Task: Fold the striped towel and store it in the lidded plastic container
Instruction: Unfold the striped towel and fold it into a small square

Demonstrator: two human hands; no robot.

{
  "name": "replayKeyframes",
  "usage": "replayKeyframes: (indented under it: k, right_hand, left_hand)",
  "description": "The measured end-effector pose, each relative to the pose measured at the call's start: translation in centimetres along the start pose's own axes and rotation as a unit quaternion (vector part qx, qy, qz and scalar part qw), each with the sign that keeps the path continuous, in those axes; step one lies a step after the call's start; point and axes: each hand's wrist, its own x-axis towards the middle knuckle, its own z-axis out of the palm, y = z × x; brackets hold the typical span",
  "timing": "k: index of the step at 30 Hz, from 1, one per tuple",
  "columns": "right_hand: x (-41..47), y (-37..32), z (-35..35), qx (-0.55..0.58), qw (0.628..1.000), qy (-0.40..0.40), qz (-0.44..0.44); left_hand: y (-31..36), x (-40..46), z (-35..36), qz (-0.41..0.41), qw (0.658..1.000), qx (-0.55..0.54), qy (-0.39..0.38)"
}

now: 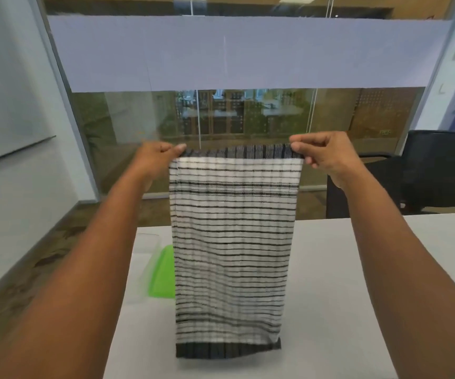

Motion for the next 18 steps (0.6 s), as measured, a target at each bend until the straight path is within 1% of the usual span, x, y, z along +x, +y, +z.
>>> replayKeyframes:
  k: [1,2,4,6,8,10,12,16,18]
  right_hand:
    - [0.3,0.9,0.1,-0.018,0.999,-0.005,0.038]
    - [0.5,1.8,0.4,-0.023,0.997,-0.009,0.072]
    - [0.7,3.6,1.1,-0.040,0.993,0.003,0.114]
    - [0.8,5.1,1.7,-0.066,0.992,0.043,0.102]
    - [0.9,5.6,2.0,-0.080,0.991,0.090,0.050]
    - [1.0,5.2,1.9,-0.062,0.992,0.108,0.018]
    - [1.2,4.6,1.4,-0.018,0.996,0.083,0.019]
    - [1.3,4.2,0.0,0.005,0.999,-0.012,0.040]
    - [1.2,4.3,-0.4,0.057,0.997,-0.039,0.037]
  left_hand:
    - [-0.5,0.1,0.3,-0.031,0.999,0.008,-0.024]
    - [-0.9,0.0,0.7,-0.063,0.997,-0.009,-0.048]
    - [-1.4,-0.4,2.1,-0.123,0.983,-0.097,-0.091]
    - [-2.0,-0.6,3.6,-0.145,0.969,-0.176,-0.094]
    - [-2.6,-0.3,4.7,-0.118,0.969,-0.209,-0.050]
    - [-3.0,0.1,5.1,-0.089,0.964,-0.249,-0.024]
    - [-3.3,0.4,5.0,-0.072,0.961,-0.267,-0.031]
    - [-3.5,1.1,4.8,-0.049,0.976,-0.194,-0.081]
    - [-3.3,1.6,4.7,-0.035,0.976,-0.204,-0.072]
